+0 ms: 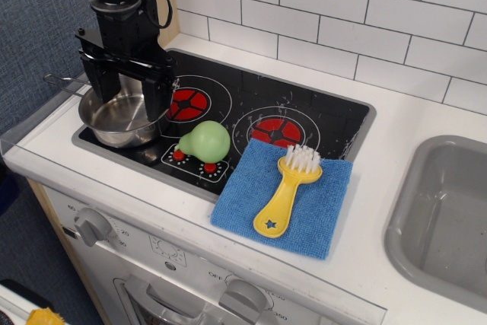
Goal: Place the yellow brush behind the pot
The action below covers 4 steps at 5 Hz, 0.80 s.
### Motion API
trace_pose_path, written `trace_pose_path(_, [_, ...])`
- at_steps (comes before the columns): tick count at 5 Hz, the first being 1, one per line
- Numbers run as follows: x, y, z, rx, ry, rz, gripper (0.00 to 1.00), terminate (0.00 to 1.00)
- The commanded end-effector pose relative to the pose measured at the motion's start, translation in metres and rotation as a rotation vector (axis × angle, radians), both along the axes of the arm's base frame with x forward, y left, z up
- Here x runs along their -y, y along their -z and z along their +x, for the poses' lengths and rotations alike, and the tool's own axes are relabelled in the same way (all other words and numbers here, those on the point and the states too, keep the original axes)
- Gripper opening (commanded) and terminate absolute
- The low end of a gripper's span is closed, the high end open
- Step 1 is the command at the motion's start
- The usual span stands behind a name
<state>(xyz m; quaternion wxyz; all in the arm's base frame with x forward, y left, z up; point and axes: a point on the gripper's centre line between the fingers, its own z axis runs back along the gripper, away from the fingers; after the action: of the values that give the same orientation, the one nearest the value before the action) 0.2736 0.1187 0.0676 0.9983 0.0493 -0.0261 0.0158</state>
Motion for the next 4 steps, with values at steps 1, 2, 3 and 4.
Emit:
trace_pose_path(1, [0.000, 0.000, 0.000, 0.000, 0.000, 0.000, 1.00, 0.00])
trace_pose_path(2, [0.031, -0.028, -0.006, 0.062, 0.046, 0.044, 1.00, 0.00])
trace_pose_path(3, [0.079, -0.048, -0.005, 0.128, 0.186, 0.022, 1.00, 0.00])
trace_pose_path(4, [0.130, -0.044, 0.002, 0.141, 0.317, 0.028, 1.00, 0.00])
